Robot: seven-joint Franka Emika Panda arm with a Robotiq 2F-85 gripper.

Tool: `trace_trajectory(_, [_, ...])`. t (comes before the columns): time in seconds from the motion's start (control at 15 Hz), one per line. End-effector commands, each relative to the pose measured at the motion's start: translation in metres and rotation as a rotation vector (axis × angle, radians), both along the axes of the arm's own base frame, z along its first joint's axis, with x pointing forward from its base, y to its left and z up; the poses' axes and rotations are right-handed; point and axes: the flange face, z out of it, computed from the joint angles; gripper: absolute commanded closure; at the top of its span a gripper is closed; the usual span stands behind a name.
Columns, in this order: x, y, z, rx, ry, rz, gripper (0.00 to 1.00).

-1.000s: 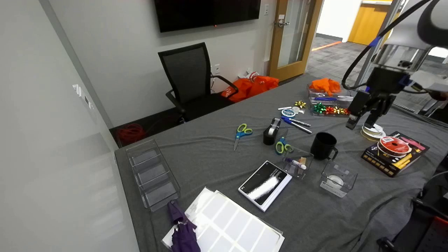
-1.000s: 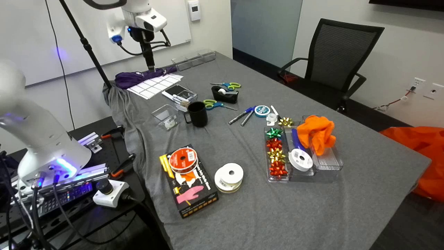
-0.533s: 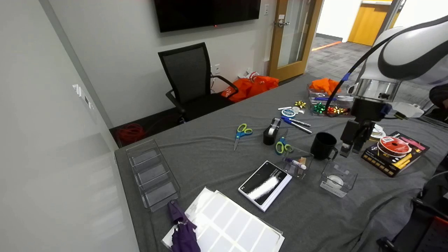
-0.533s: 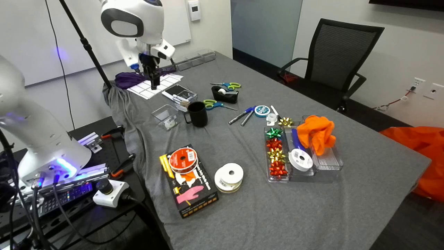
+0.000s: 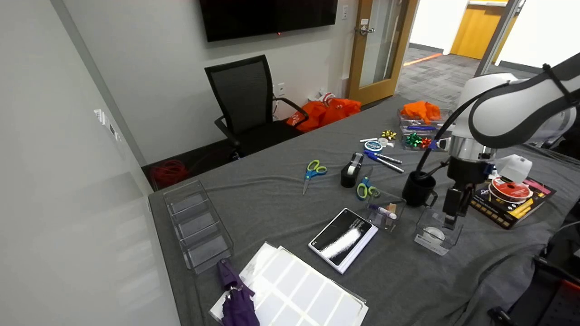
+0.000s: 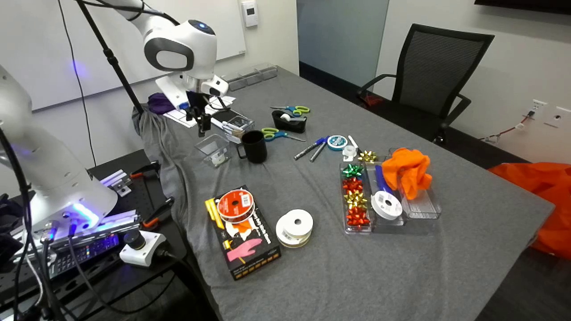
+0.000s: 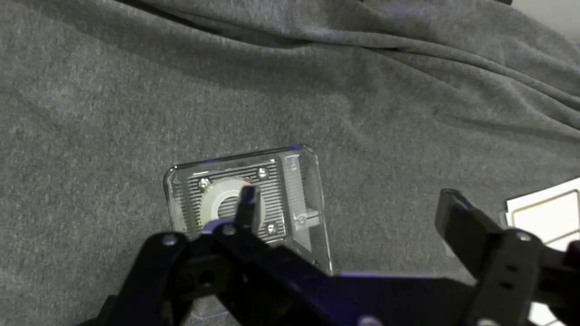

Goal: Lay the tray on its side

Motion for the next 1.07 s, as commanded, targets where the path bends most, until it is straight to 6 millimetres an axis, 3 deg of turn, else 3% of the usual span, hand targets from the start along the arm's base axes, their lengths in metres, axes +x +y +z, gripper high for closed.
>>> trace_trajectory(0.0, [-0.012,0.014,-0.019,-0.052,-0.041,0.073,0.00])
trace_trajectory(0.4, [-0.028,0.034,-0.041,-0.104,-0.176,0.123,0.00])
trace_trajectory(0.47, [-0.021,0.032,-0.033,-0.081,-0.133,0.117,0.00])
trace_trajectory(0.8, [-0.020,0.035,-0.035,-0.093,-0.173,0.110,0.00])
trace_trajectory(1.0, [-0.012,0.048,-0.041,-0.116,-0.229,0.079,0.00])
